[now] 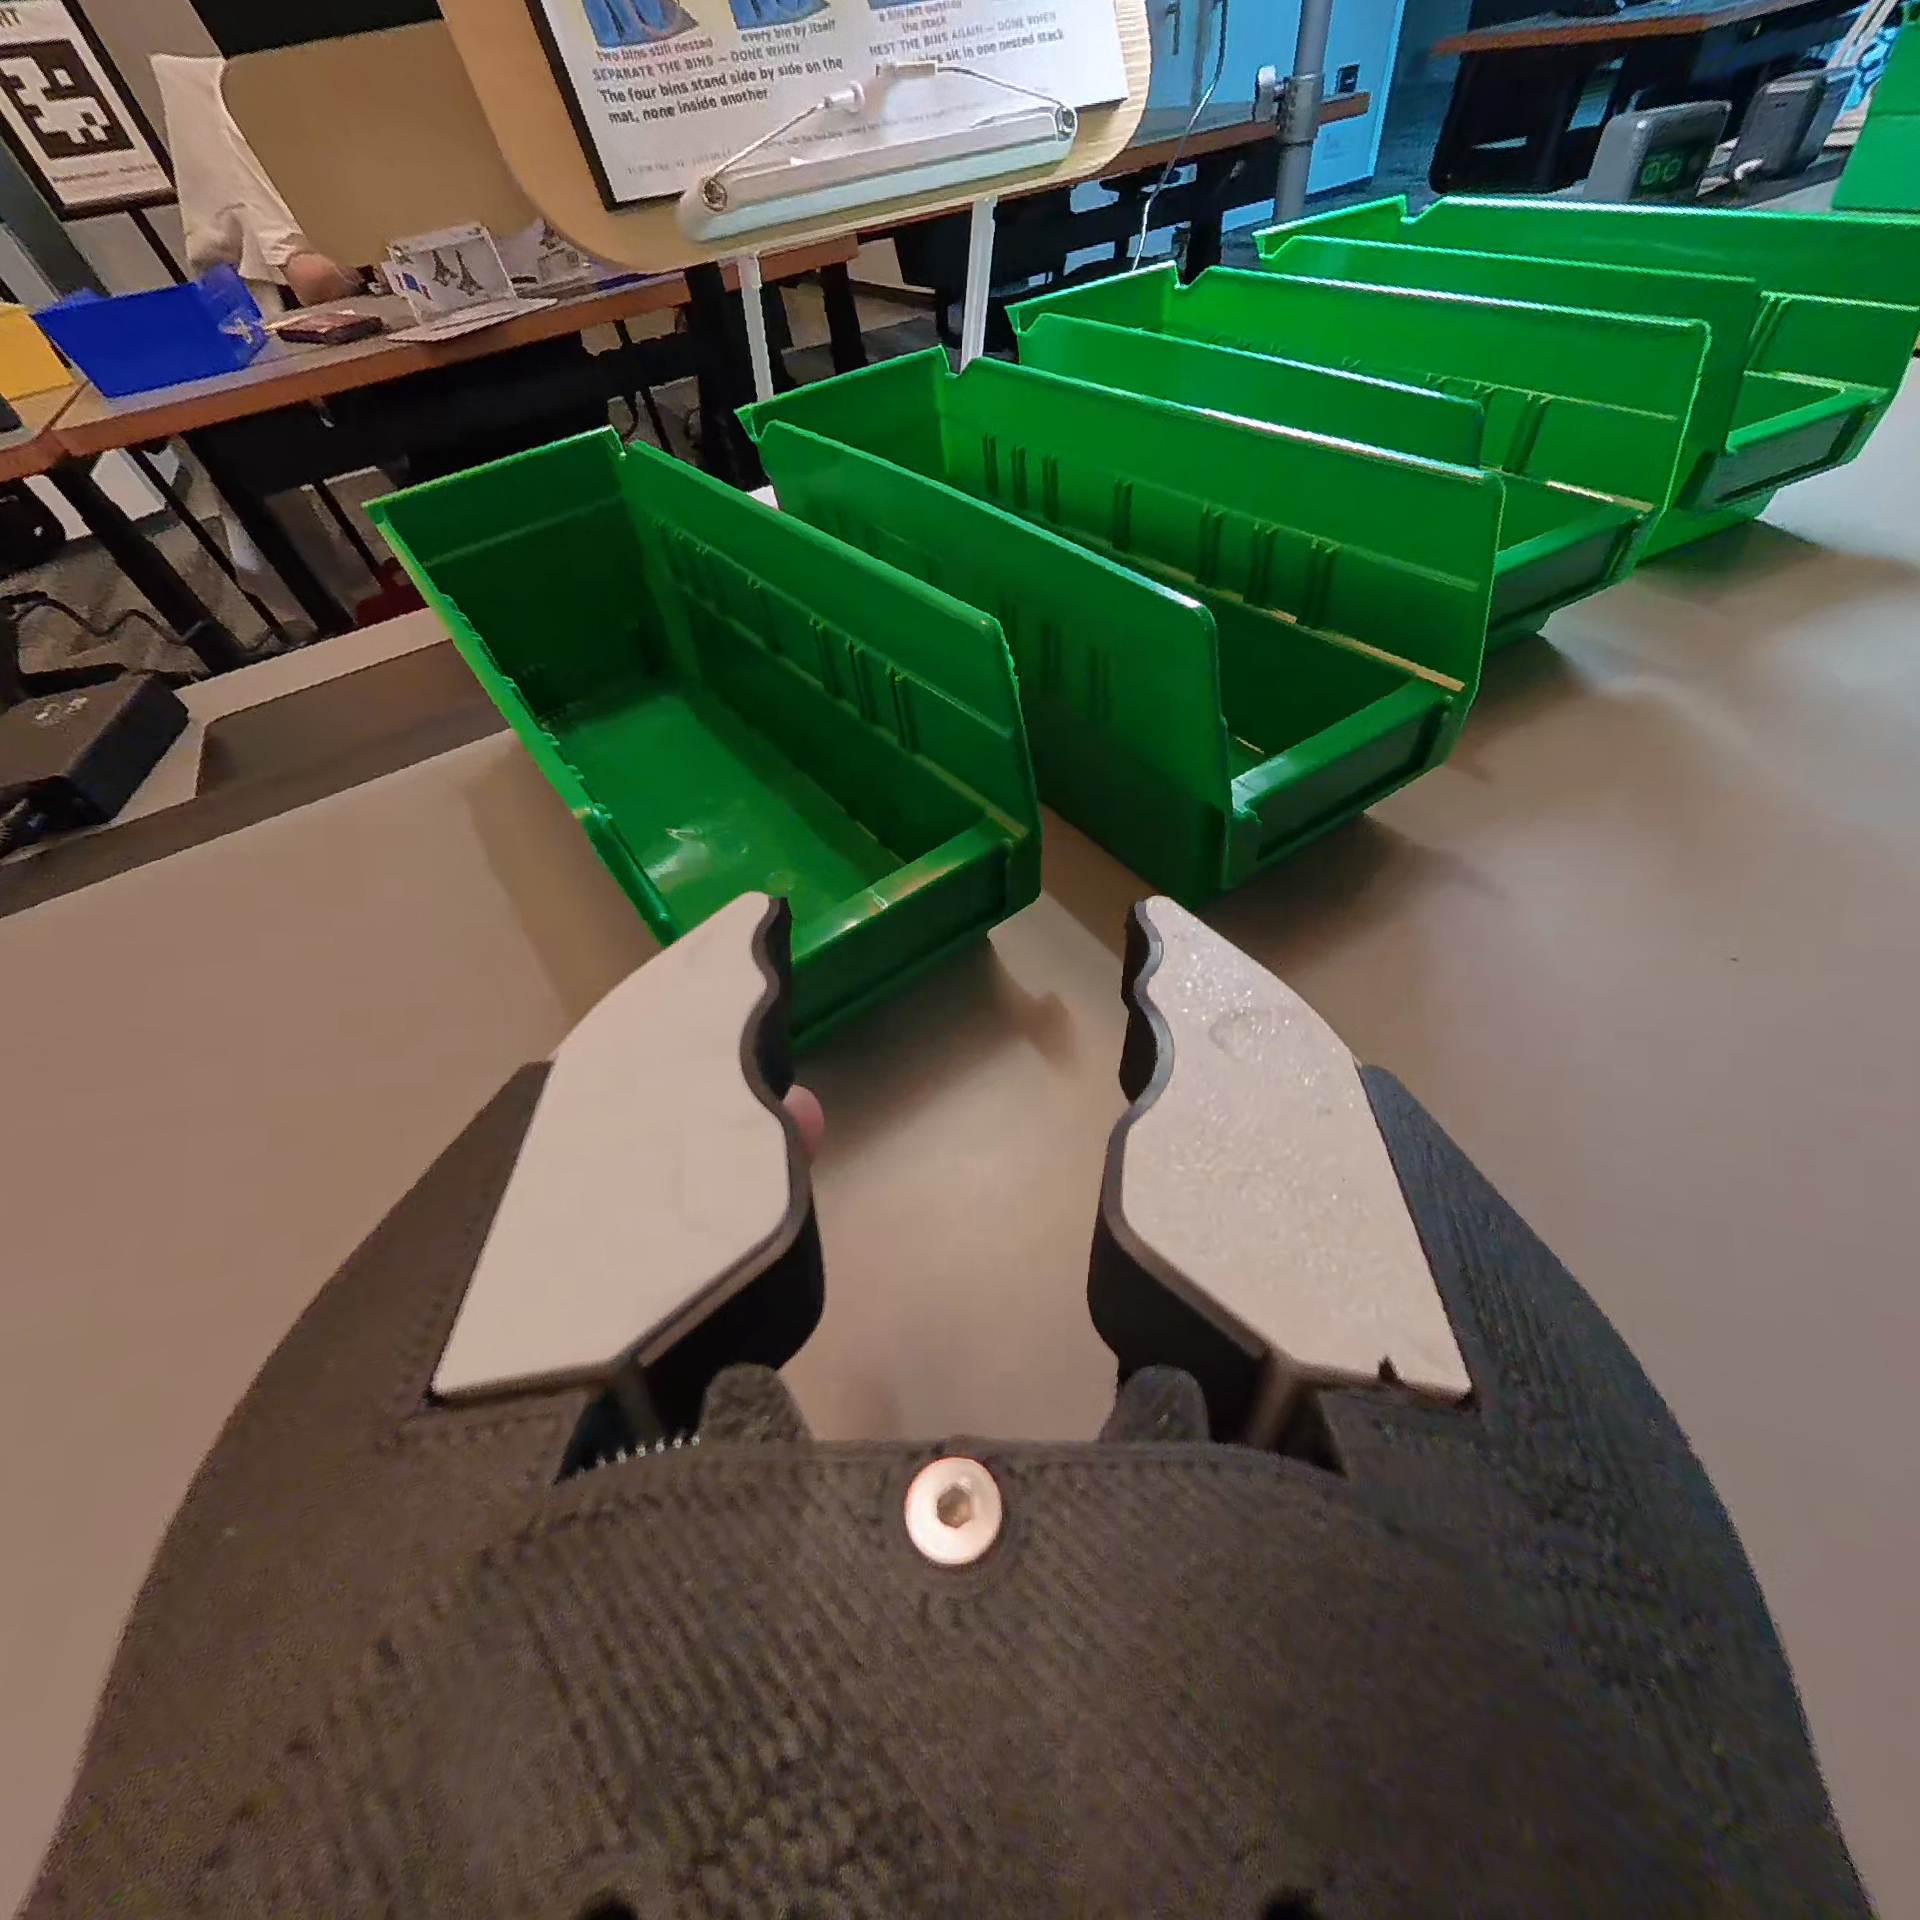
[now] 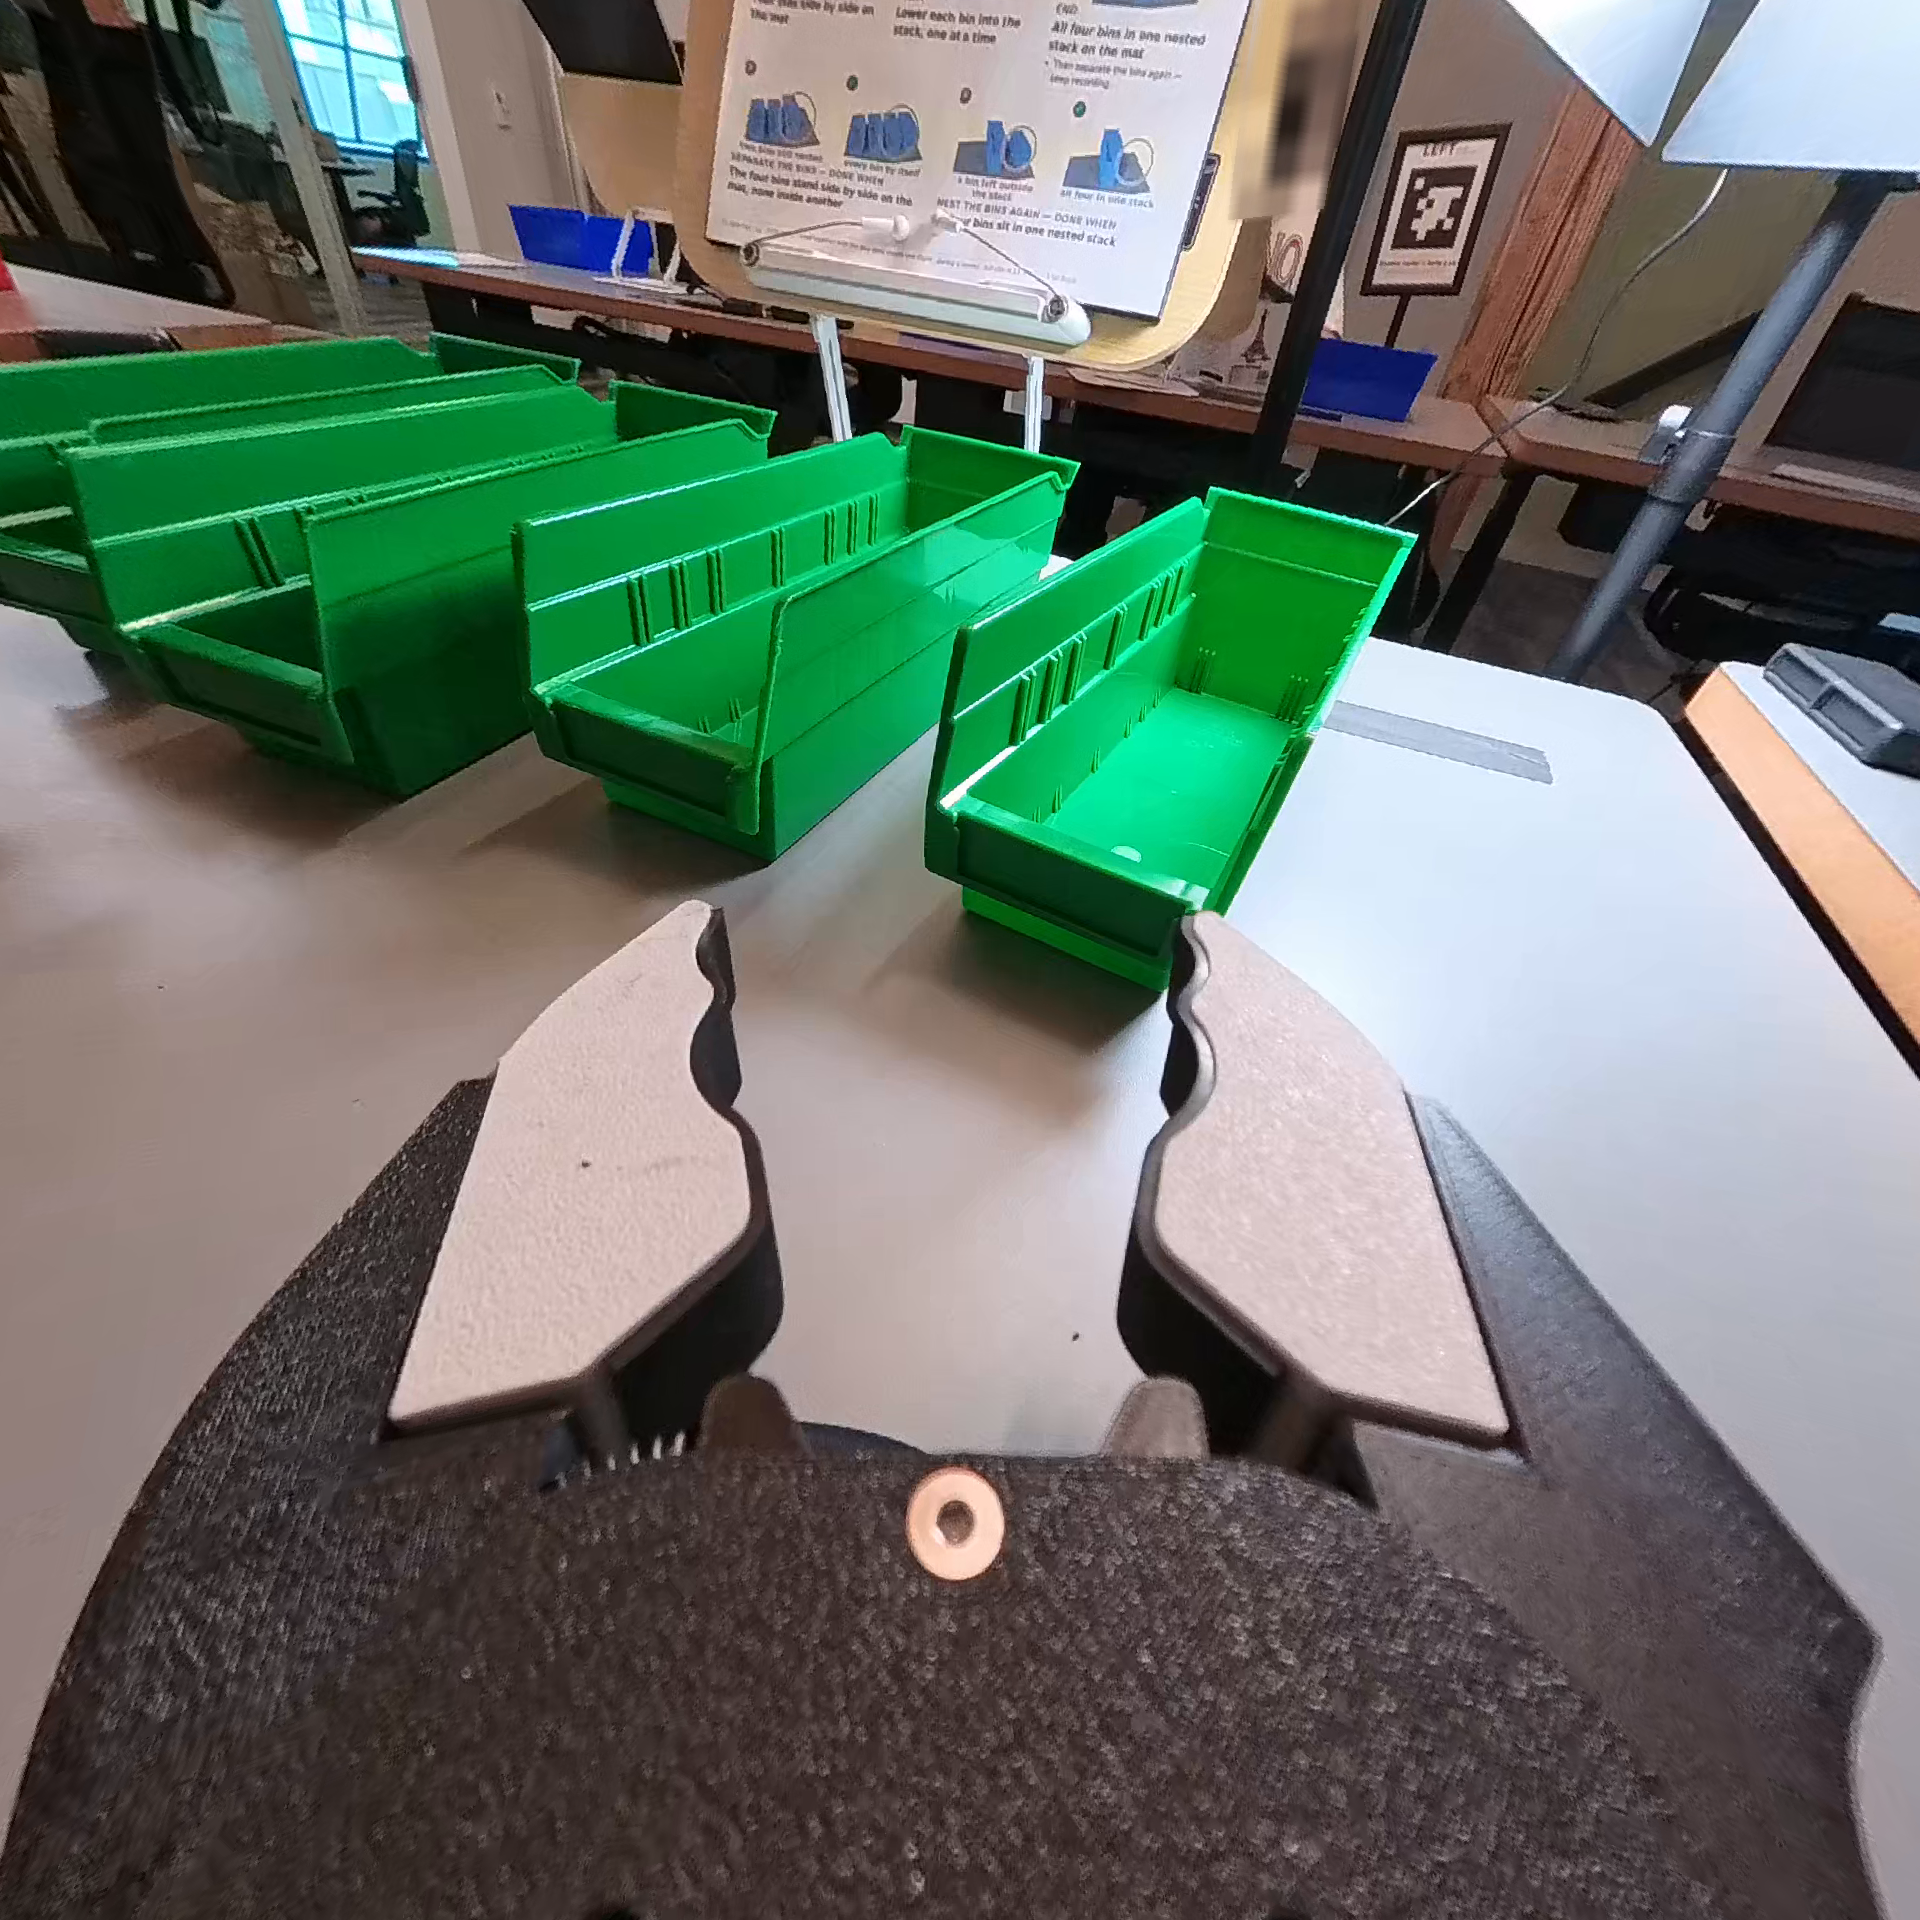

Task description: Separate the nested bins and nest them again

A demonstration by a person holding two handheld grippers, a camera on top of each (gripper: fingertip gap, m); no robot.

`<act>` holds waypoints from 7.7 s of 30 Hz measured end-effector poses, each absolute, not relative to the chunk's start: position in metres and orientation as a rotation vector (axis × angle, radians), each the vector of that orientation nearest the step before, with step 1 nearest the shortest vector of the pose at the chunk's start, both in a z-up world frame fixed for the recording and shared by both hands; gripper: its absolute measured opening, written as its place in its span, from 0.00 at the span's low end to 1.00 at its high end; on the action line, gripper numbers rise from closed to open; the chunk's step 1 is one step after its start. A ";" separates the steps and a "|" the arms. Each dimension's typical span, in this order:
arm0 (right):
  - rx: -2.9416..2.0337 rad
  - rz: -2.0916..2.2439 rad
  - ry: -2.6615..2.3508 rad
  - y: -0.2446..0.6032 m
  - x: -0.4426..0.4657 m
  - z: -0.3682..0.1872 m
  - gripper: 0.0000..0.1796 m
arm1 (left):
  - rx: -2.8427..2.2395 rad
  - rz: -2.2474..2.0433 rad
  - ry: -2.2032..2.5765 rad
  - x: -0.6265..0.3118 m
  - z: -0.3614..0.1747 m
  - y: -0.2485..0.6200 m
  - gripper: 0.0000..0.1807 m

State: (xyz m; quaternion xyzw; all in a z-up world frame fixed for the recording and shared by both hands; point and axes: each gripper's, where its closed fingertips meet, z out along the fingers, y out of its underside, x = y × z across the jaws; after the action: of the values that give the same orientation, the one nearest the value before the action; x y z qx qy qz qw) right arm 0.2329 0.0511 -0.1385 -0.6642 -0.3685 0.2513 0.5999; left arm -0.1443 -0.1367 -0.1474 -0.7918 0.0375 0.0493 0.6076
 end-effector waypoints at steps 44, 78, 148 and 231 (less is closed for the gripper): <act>-1.482 0.677 -0.898 0.039 0.230 -0.134 0.43 | -2.284 0.702 1.102 -0.179 -0.216 -0.066 0.16; -1.458 0.693 -0.865 0.039 0.234 -0.127 0.44 | -2.126 0.669 1.314 -0.032 -0.115 -0.041 0.16; -1.440 0.573 -1.352 0.015 0.162 -0.150 0.43 | -1.976 -0.005 0.725 -0.078 -0.192 -0.048 0.22; -1.399 -0.165 -1.910 0.099 0.145 -0.132 0.33 | -1.827 -0.085 0.321 -0.097 -0.145 -0.097 0.30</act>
State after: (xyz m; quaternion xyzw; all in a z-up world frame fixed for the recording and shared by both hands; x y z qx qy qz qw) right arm 0.1452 0.0989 -0.1323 -0.5467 -0.7460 -0.0645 0.3748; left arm -0.0969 -0.0965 -0.1451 -0.7879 0.1385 -0.0365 0.5989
